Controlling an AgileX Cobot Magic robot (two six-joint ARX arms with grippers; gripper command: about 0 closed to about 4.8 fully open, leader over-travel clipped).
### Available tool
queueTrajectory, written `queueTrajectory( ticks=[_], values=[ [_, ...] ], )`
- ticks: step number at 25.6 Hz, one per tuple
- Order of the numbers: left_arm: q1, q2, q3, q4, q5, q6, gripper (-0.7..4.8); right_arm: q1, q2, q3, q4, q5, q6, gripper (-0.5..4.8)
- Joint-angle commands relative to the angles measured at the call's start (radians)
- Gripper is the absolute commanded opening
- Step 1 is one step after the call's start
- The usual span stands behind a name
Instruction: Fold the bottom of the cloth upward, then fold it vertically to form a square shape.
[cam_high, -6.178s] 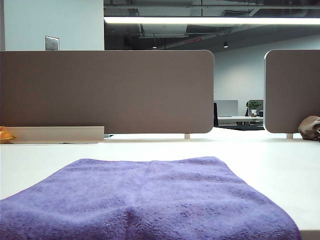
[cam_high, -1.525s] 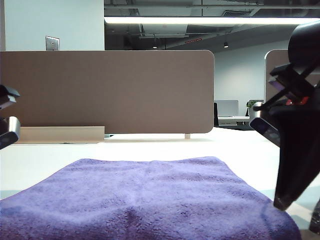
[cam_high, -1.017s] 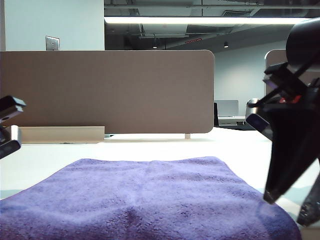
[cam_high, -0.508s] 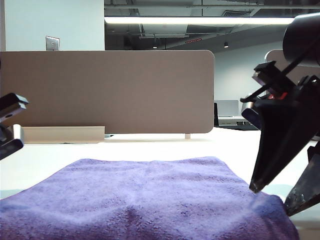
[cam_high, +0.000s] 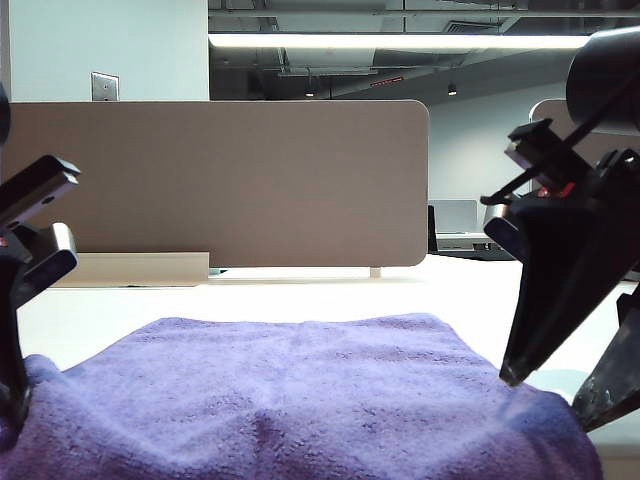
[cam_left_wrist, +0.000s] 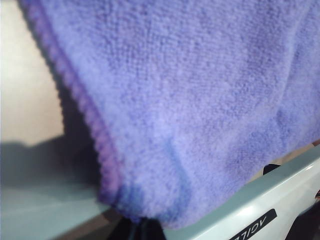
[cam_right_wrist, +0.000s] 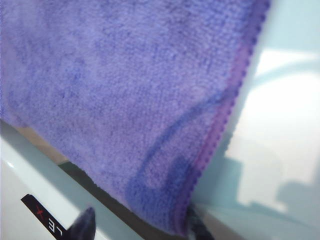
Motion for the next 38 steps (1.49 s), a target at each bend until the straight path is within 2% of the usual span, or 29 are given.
queueTrajectory(
  ticks=[1, 4, 9, 14, 17, 25, 28, 32, 38],
  values=[
    [0.0, -0.003, 0.001, 0.006, 0.008, 0.004, 0.2, 0.0, -0.002, 0.003, -0.003, -0.003, 0.0, 1.97],
    [0.0, -0.003, 0.002, 0.014, 0.008, 0.004, 0.2, 0.0, -0.002, 0.003, -0.018, -0.004, 0.0, 1.06],
    [0.0, -0.003, 0.004, 0.024, 0.009, 0.002, 0.2, 0.0, -0.002, 0.003, -0.013, -0.024, 0.0, 0.34],
    [0.0, -0.003, 0.005, 0.067, 0.063, -0.026, 0.2, -0.001, -0.003, 0.003, 0.008, -0.055, 0.0, 0.15],
    [0.001, -0.005, 0.006, 0.137, 0.109, -0.085, 0.2, -0.002, -0.003, 0.004, 0.053, -0.089, 0.033, 0.08],
    [0.002, -0.005, 0.074, 0.153, 0.092, -0.108, 0.2, -0.008, -0.003, 0.008, 0.152, -0.131, 0.124, 0.08],
    [0.002, -0.005, 0.113, 0.15, 0.074, -0.109, 0.2, -0.019, -0.003, 0.022, 0.172, -0.142, 0.136, 0.08],
    [0.003, -0.005, 0.176, 0.149, 0.02, -0.109, 0.2, -0.085, -0.004, 0.08, 0.166, -0.158, 0.149, 0.08],
    [0.003, -0.005, 0.185, 0.187, -0.146, -0.137, 0.2, -0.147, -0.003, 0.116, 0.179, -0.174, 0.163, 0.07]
  ],
)
